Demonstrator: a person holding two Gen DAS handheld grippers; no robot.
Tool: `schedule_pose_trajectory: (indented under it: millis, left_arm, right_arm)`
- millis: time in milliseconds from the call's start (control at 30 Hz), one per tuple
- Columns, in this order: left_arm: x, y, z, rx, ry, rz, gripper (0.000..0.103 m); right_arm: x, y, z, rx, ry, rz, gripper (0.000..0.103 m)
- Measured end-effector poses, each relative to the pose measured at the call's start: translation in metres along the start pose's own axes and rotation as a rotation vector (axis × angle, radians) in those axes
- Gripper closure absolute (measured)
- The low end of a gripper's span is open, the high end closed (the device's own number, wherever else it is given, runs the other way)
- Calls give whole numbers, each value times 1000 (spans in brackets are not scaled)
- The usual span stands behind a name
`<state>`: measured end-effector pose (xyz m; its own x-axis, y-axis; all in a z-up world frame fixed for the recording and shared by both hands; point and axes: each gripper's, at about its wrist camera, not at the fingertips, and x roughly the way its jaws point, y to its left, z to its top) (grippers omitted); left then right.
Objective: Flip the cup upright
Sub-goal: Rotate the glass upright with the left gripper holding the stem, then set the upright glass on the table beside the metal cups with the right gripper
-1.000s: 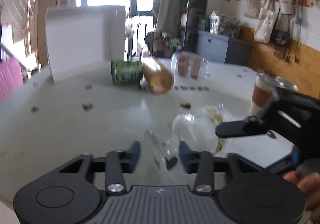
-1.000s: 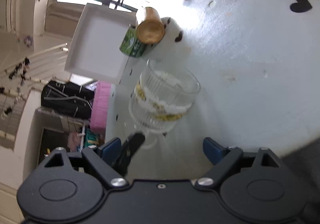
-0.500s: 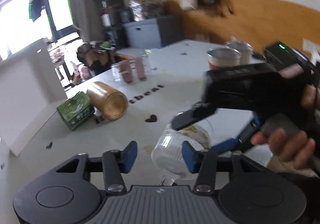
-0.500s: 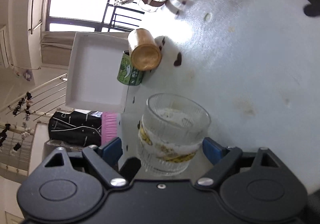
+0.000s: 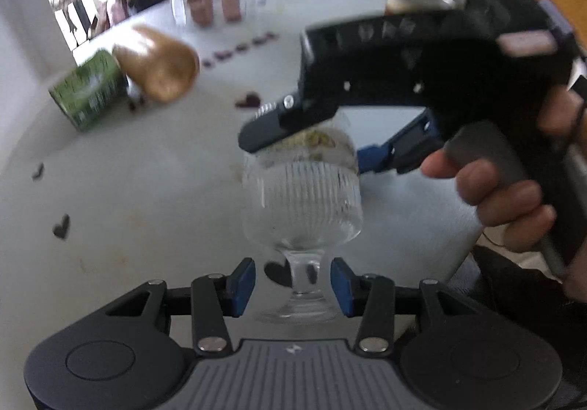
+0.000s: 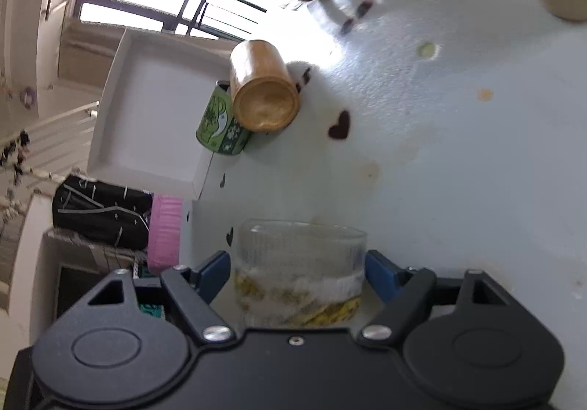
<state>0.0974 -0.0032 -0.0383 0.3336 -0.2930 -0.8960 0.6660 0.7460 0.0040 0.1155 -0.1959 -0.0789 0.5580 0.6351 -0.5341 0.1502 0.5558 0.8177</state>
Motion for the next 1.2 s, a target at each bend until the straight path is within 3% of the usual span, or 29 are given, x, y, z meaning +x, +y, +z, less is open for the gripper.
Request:
schedule_pose_trajectory:
  millis: [33,100,133,167,333,400,500,600,700,933,1100,1200]
  left_arm:
    - [3,0,0,-4,12,-2,59]
    - [8,-4,-1,0,21,9,71]
    - [10,-5,-1,6,25,22,82]
    - [10,-6,-2,6,20,26,85]
    - [5,-13,-9,10,-18,56,84]
    - [4,-16,-12,-3,-42,62,85]
    - [1,-20,-14,-35,-129,55,86]
    - [0,-26,-14,-87,-231,-8,86]
    - [5,-36,-11,-122,-309,-123,85]
    - [28,-91,1,-127,-500,-312,83]
    - [46,-123,13,-122,-534,-358,74]
    - [58,-130,23,-135,-515,-376,71]
  right_arm:
    - [1,2,1,-3,10,-6,21]
    - [3,2,3,-2,30,-11,21]
    - [3,2,4,5,35,-10,21]
    - [4,1,6,11,41,-7,21]
    - [7,2,7,-9,64,4,20]
    - [6,5,5,-47,59,-2,27]
    - [-4,10,2,-124,9,22,27]
    - [-31,29,-7,-309,-103,15,28]
    - [-60,43,-20,-500,-205,-42,29]
    - [-126,32,-38,-760,-386,-184,29]
    - [-162,13,-46,-874,-478,-319,29]
    - [-176,-2,-46,-914,-520,-413,29]
